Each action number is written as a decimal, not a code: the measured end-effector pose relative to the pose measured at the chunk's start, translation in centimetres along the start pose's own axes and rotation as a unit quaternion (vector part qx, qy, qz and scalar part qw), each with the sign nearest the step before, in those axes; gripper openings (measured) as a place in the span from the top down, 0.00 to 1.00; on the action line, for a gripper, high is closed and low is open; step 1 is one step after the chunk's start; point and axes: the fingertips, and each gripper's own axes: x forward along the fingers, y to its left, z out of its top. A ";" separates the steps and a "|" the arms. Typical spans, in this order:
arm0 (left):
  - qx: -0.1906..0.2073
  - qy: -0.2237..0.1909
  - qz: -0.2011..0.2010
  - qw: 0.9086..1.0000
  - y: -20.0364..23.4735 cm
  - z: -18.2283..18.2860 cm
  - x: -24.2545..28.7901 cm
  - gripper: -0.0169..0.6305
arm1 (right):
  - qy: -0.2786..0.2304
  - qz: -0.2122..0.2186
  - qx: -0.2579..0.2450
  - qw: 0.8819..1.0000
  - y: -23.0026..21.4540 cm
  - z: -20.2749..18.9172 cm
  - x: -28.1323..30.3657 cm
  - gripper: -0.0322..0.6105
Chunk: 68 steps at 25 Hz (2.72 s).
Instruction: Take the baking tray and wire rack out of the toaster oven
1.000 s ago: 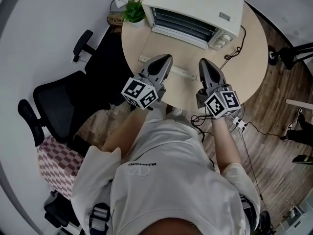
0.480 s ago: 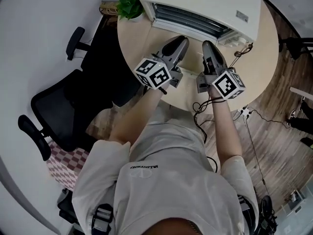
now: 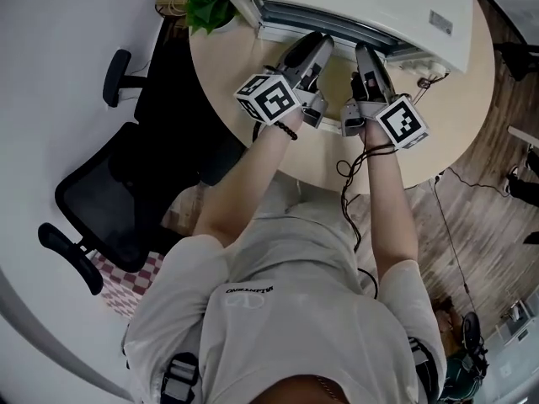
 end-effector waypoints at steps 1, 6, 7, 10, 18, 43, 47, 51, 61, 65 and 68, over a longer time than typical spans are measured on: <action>-0.015 -0.002 0.000 1.000 0.5 0.2 0.4 0.76 | -0.006 -0.006 0.013 1.000 -0.6 0.1 0.3 0.78; -0.100 -0.021 -0.005 0.995 2.0 1.2 2.4 0.76 | -0.048 -0.030 0.091 0.994 -3.7 1.1 1.3 0.78; -0.113 -0.022 -0.003 0.993 2.2 1.2 2.8 0.76 | -0.055 -0.033 0.102 0.993 -4.2 1.3 1.4 0.78; -0.129 -0.019 0.002 0.991 3.1 1.2 3.3 0.76 | -0.069 -0.036 0.122 0.990 -4.8 1.6 2.1 0.78; -0.143 -0.038 -0.012 0.989 4.3 2.5 4.4 0.76 | -0.097 -0.036 0.151 0.983 -5.8 2.2 4.2 0.79; -0.261 -0.065 -0.060 0.961 4.5 2.3 4.3 0.98 | -0.140 -0.013 0.222 0.965 -5.8 2.2 3.8 0.93; -0.264 -0.065 -0.064 0.960 4.2 2.0 3.4 0.98 | -0.145 -0.010 0.226 0.963 -5.4 1.8 3.2 0.93; -0.264 -0.071 -0.069 0.959 2.8 1.3 0.1 0.98 | -0.142 -0.011 0.225 0.964 -3.6 -0.1 0.5 0.94; -0.254 -0.066 -0.065 0.963 0.2 -0.2 -4.4 0.98 | -0.125 -0.007 0.227 0.966 -1.3 -2.3 -3.9 0.94; -0.254 -0.066 -0.062 0.963 -0.9 -0.6 -6.6 0.98 | -0.116 -0.005 0.228 0.967 0.0 -3.6 -5.7 0.94; -0.252 -0.063 -0.061 0.964 -1.9 -1.1 -8.0 0.98 | -0.109 -0.005 0.227 0.968 0.6 -4.3 -7.1 0.94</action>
